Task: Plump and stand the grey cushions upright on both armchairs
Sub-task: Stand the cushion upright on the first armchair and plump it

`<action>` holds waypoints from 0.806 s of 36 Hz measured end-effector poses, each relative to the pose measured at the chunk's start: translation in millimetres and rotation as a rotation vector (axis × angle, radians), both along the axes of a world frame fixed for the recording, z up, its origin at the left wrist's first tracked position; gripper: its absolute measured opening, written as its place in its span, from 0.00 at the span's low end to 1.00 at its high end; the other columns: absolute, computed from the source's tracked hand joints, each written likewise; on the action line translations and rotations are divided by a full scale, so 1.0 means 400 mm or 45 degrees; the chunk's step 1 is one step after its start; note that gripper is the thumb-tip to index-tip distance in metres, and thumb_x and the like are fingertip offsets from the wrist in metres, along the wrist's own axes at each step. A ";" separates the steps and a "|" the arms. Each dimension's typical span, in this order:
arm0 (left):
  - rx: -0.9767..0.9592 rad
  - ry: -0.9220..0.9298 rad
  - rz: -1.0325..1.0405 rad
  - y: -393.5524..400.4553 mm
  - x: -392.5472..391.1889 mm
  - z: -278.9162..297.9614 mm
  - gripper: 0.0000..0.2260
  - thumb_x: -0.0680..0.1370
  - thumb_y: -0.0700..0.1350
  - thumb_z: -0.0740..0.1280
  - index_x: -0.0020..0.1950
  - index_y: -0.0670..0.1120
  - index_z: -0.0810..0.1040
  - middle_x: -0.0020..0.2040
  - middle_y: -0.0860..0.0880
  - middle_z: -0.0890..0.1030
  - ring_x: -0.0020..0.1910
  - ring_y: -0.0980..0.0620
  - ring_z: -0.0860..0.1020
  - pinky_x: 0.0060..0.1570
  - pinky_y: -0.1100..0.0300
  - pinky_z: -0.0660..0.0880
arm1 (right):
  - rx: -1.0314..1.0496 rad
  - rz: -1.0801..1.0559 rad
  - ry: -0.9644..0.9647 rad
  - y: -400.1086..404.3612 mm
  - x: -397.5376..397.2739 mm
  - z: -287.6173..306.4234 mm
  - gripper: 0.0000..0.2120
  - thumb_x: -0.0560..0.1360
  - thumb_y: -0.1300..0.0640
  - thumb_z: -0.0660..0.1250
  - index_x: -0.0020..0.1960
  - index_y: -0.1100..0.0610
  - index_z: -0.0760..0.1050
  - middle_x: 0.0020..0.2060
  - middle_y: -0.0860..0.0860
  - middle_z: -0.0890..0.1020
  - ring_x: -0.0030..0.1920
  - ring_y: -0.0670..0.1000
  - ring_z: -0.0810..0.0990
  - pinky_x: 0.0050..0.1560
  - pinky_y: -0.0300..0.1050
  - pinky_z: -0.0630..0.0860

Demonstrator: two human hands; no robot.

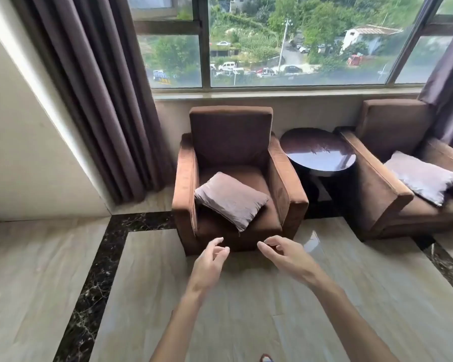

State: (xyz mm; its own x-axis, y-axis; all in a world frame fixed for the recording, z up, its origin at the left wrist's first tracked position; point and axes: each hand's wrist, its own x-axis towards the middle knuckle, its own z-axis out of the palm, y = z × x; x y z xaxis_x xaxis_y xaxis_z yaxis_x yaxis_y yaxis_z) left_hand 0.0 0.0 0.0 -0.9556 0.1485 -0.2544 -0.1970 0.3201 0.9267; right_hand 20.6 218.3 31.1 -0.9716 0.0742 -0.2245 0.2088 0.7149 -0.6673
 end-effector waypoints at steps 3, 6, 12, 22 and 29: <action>0.110 -0.053 0.035 -0.023 -0.050 0.001 0.19 0.78 0.56 0.64 0.69 0.55 0.75 0.64 0.50 0.80 0.63 0.57 0.78 0.66 0.60 0.71 | -0.111 -0.062 0.066 -0.001 -0.047 0.006 0.21 0.77 0.39 0.67 0.62 0.51 0.79 0.58 0.45 0.83 0.58 0.46 0.80 0.60 0.42 0.75; 0.193 -0.090 0.059 -0.037 -0.111 0.021 0.24 0.69 0.64 0.63 0.63 0.59 0.76 0.63 0.51 0.81 0.64 0.56 0.78 0.71 0.52 0.71 | -0.182 -0.082 0.112 0.002 -0.106 0.020 0.17 0.76 0.41 0.70 0.60 0.49 0.79 0.54 0.42 0.83 0.56 0.42 0.81 0.54 0.36 0.74; 0.297 -0.109 0.056 -0.019 -0.287 0.028 0.23 0.72 0.61 0.62 0.66 0.55 0.76 0.63 0.52 0.81 0.63 0.57 0.79 0.68 0.53 0.73 | -0.348 -0.114 0.134 0.047 -0.283 0.003 0.20 0.75 0.42 0.72 0.64 0.45 0.75 0.55 0.40 0.83 0.56 0.38 0.81 0.55 0.35 0.73; 0.154 -0.205 -0.003 0.103 -0.674 -0.011 0.22 0.72 0.62 0.65 0.63 0.57 0.74 0.64 0.55 0.79 0.67 0.55 0.76 0.66 0.55 0.73 | -0.571 -0.205 -0.001 0.184 -0.624 -0.068 0.48 0.57 0.23 0.70 0.71 0.46 0.68 0.62 0.44 0.80 0.59 0.42 0.80 0.61 0.46 0.78; 0.004 -0.274 -0.056 0.142 -0.905 -0.075 0.20 0.79 0.59 0.67 0.69 0.52 0.73 0.67 0.50 0.78 0.66 0.53 0.76 0.64 0.55 0.74 | -0.625 -0.320 -0.115 0.249 -0.822 -0.122 0.49 0.58 0.27 0.71 0.72 0.50 0.69 0.63 0.47 0.79 0.61 0.47 0.79 0.63 0.48 0.77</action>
